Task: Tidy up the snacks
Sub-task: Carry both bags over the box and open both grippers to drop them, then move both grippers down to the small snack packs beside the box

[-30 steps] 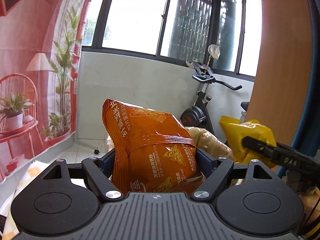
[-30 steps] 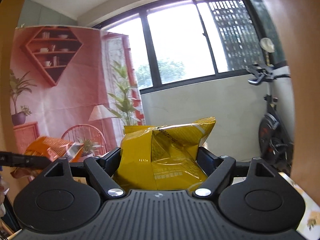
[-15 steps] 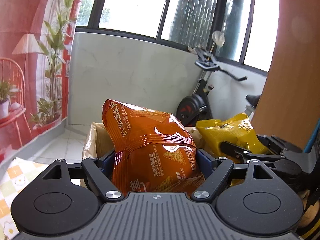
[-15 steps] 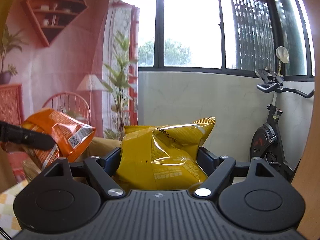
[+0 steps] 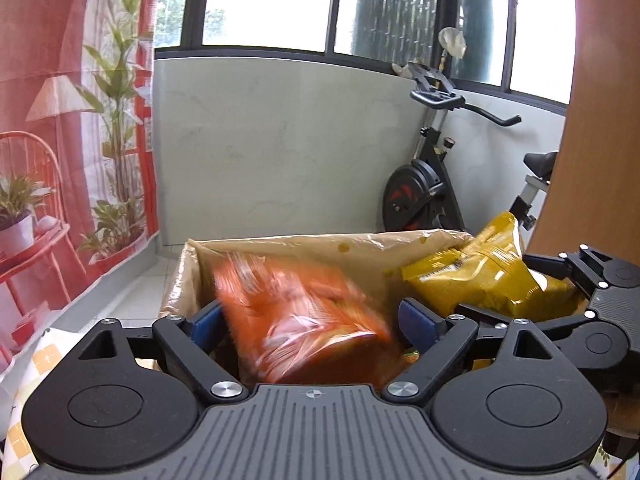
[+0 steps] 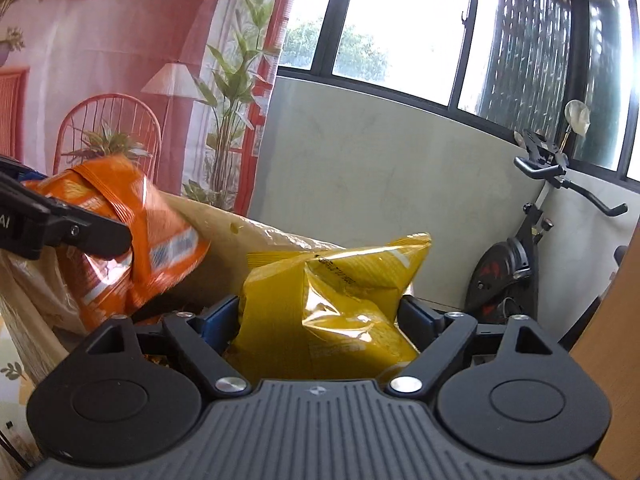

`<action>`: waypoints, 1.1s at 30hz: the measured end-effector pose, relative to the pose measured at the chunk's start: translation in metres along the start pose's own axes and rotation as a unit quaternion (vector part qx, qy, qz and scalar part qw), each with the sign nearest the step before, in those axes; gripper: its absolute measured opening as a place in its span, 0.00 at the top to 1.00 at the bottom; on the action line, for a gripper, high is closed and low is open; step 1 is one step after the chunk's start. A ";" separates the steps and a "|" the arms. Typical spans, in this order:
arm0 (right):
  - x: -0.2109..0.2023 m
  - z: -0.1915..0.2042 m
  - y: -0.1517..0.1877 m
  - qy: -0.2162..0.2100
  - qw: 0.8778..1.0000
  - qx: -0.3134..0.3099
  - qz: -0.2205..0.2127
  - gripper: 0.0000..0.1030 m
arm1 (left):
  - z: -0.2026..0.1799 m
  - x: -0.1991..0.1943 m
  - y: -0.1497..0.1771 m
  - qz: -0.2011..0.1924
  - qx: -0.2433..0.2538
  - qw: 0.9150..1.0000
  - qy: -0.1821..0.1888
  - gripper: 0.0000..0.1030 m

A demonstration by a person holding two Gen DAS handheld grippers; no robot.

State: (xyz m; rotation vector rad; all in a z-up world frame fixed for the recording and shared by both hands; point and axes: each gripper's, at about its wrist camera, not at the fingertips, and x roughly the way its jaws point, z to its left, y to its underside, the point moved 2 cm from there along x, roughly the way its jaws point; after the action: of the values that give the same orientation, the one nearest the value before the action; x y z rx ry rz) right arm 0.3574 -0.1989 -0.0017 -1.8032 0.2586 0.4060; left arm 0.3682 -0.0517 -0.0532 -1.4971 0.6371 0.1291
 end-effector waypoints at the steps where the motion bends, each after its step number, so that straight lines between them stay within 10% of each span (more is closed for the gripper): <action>1: -0.001 0.000 0.001 -0.001 1.000 0.003 0.004 0.13 | 0.001 -0.003 0.000 -0.001 0.000 1.000 -0.002 0.11; 33: -0.155 -0.007 0.020 -0.083 0.980 0.179 -0.038 0.07 | 0.034 -0.155 0.048 -0.025 -0.044 0.999 0.010 0.11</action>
State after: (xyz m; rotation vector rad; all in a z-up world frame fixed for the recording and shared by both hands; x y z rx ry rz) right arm 0.2090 -0.2167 0.0451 -1.4133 0.1344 0.4230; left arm 0.2275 0.0319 -0.0247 -1.5988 0.6172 0.1042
